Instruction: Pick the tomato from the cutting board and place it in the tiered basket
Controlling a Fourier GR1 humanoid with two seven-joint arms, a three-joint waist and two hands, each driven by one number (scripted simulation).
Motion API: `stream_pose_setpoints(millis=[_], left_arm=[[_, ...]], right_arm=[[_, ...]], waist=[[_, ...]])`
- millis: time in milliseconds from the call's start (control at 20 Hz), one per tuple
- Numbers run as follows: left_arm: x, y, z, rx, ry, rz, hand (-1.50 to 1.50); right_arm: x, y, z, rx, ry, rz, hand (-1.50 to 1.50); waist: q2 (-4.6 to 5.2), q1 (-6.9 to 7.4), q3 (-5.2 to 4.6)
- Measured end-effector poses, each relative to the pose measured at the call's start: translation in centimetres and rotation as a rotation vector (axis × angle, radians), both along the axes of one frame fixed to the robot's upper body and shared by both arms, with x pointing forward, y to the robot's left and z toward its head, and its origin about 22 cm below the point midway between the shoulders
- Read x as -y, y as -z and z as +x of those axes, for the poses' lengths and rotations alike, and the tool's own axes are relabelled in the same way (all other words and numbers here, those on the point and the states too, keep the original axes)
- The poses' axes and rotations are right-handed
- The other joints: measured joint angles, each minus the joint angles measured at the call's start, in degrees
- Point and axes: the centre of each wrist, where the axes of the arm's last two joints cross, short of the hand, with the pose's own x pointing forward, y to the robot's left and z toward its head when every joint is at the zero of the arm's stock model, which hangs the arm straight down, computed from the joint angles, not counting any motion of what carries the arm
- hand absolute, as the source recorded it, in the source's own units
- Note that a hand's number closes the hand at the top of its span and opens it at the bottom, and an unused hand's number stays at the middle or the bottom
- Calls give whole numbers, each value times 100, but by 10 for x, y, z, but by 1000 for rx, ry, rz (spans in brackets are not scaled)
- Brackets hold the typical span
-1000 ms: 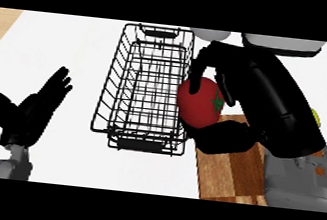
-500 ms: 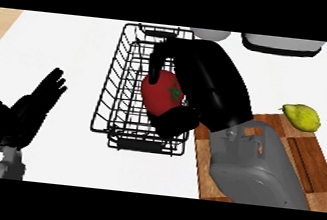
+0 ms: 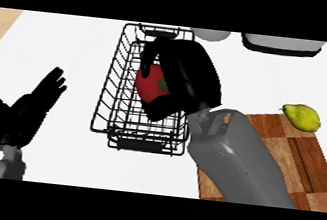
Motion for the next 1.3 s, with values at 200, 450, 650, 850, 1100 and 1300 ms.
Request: stream_pose_setpoints(millis=[200, 450, 650, 850, 1100, 1300], left_arm=[[9, -4, 1, -2, 3, -6, 0], [7, -2, 2, 0, 6, -4, 0], [12, 2, 1, 4, 9, -2, 0], [12, -2, 4, 5, 7, -1, 0], [12, -4, 4, 3, 12, -4, 0], [6, -4, 4, 4, 7, -2, 0]], right_arm=[[-12, 10, 8, 40, 18, -1, 150], [-17, 17, 18, 83, 51, 132, -150], [-27, 25, 25, 82, 40, 132, -150], [-36, 26, 37, 91, 39, 151, -150], [-41, 24, 35, 54, 53, 287, -150], [-34, 8, 40, 11, 69, 444, -150]], waist=[[1, 13, 0], [9, 44, 1], [6, 38, 0], [10, 55, 0], [7, 64, 0], [10, 59, 1]])
